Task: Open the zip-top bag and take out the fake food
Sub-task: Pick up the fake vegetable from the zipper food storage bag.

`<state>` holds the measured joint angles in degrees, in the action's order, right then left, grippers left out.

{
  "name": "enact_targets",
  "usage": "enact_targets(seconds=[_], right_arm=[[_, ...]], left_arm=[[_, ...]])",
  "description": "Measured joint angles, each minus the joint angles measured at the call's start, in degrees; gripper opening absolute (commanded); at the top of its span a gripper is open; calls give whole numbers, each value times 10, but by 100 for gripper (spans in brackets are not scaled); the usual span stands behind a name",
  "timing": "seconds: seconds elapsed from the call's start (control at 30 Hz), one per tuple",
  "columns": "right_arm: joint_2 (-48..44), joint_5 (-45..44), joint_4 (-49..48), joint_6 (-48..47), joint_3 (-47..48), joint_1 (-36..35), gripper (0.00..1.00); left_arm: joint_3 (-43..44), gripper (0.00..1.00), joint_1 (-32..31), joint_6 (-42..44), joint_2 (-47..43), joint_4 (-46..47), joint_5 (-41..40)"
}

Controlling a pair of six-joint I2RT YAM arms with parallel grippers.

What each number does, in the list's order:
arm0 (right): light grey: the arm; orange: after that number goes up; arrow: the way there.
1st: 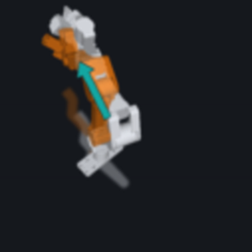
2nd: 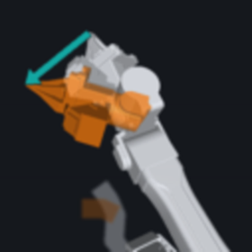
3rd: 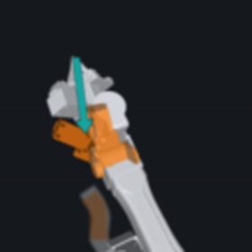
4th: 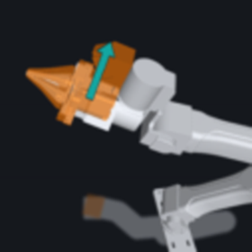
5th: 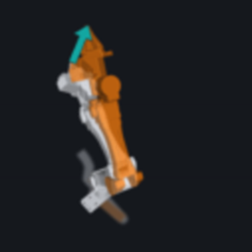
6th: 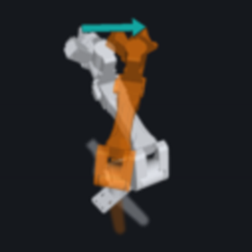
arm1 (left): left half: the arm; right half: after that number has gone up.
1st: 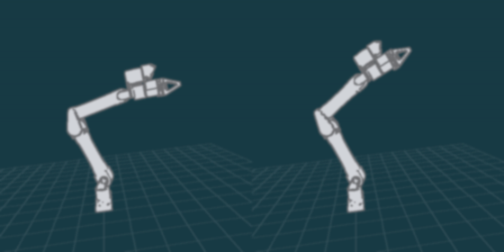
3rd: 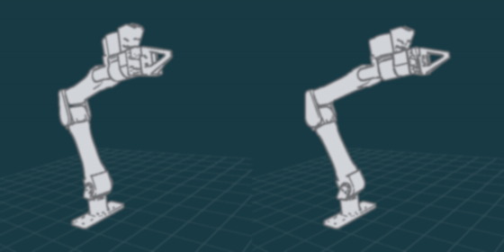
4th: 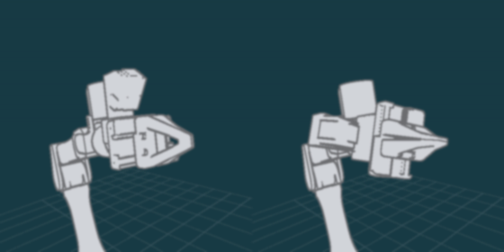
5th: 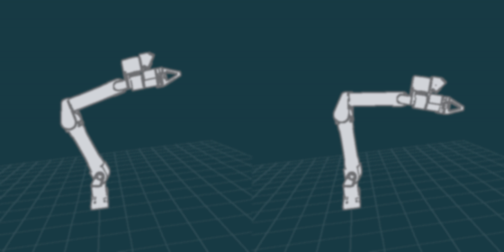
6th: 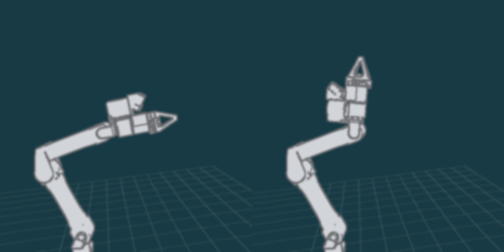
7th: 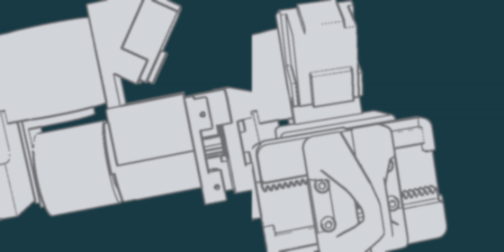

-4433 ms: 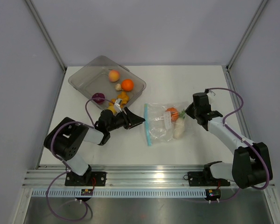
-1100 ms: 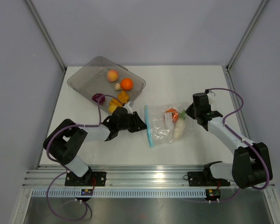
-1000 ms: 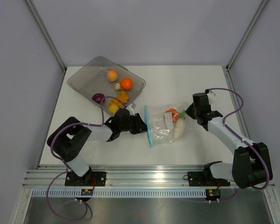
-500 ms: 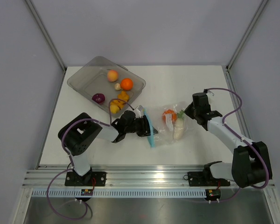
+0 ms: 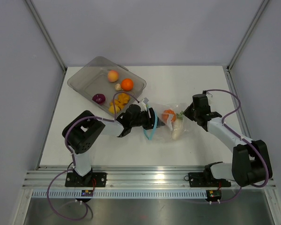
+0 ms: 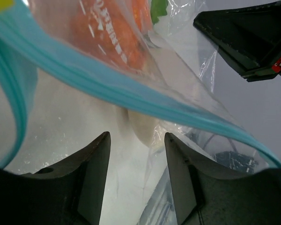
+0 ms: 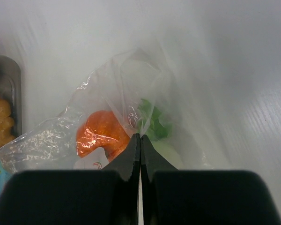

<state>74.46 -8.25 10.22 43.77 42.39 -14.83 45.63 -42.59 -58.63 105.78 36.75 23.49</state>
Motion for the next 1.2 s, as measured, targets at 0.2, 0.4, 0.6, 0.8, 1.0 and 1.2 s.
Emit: enact_targets(seconds=[0.2,0.4,0.6,0.8,1.0,1.2], right_arm=[[25,23,-7,-2,0,0,14],[17,29,-9,-20,0,0,45],[-12,14,-5,-35,2,-6,45],[7,-2,-5,-46,29,-39,45],[80,-6,-5,-54,73,-54,48],[149,-6,9,-68,111,-66,53]], left_arm=[[21,57,0,24,2,-30,-12],[30,58,0,35,20,-36,-14],[32,58,3,43,31,-47,-15],[32,61,4,49,31,-47,-15],[32,66,4,58,31,-54,-26],[32,68,5,68,29,-73,-43]])
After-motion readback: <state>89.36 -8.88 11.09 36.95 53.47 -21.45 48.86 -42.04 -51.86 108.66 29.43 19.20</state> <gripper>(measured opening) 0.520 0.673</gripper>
